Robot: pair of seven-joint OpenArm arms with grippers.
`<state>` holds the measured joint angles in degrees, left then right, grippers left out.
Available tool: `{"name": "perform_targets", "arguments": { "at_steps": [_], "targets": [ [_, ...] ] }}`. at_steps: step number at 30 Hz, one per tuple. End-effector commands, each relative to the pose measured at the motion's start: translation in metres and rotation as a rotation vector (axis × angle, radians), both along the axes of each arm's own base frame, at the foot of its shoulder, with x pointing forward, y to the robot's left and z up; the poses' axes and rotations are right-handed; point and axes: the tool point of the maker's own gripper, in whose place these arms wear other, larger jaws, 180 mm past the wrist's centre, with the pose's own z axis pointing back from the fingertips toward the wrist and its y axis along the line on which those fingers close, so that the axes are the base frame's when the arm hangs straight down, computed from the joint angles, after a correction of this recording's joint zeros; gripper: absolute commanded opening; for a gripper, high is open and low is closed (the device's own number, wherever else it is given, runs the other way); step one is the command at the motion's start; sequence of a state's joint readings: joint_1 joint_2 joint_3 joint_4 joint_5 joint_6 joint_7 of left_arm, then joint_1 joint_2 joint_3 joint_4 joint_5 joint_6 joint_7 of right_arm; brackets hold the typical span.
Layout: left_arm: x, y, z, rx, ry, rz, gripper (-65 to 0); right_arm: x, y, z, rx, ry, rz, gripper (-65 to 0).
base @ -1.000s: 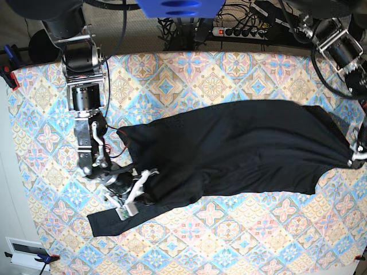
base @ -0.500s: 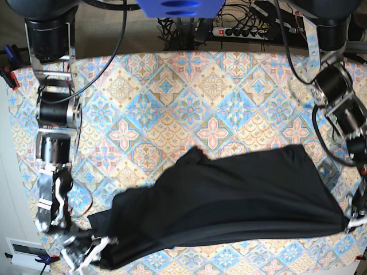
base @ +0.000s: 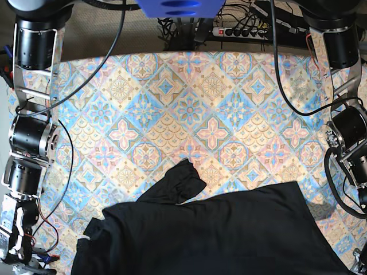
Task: Layout the t-shirt on the table in an organized manner, then fold the t-shirt properly
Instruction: 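Lift the shirt with both grippers and lay it flat again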
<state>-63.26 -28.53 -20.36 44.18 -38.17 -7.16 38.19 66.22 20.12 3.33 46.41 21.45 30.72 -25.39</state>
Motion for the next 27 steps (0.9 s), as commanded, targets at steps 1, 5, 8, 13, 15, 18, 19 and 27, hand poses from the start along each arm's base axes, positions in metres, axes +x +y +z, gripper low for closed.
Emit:
{"name": "perform_targets", "arguments": {
  "at_steps": [1,5,8,13,15,18,19,27],
  "targets": [
    [-0.004,0.011,0.030,0.009,-0.071,0.029,-65.0,-0.005,-0.019,0.015,0.028,-0.046,-0.035,-65.0],
    [-0.021,0.025,0.002,-0.044,-0.006,-0.006,-65.0,-0.019,-0.016,-0.011,0.103,-0.005,0.002,-65.0],
    [-0.043,0.030,-0.025,-0.057,0.026,-0.037,-65.0,-0.031,-0.007,-0.038,0.099,0.041,0.032,-65.0],
    [-0.092,0.018,-0.077,0.081,0.121,-0.090,-65.0,-0.064,0.008,-0.108,0.071,0.157,0.071,-65.0],
    [-0.114,0.015,-0.099,0.109,0.155,-0.093,-65.0,-0.079,0.003,-0.127,0.100,0.191,0.068,-65.0],
    [-0.140,0.010,-0.128,0.148,0.214,-0.105,-65.0,-0.104,0.001,-0.156,0.139,0.238,0.073,-65.0],
    [-0.152,0.011,-0.144,0.149,0.251,-0.105,-65.0,-0.115,0.003,-0.166,0.149,0.252,0.082,-65.0],
    [-0.221,0.027,-0.224,0.122,0.450,-0.064,-65.0,-0.199,0.006,-0.224,0.139,0.350,0.083,-65.0]
  ]
}}
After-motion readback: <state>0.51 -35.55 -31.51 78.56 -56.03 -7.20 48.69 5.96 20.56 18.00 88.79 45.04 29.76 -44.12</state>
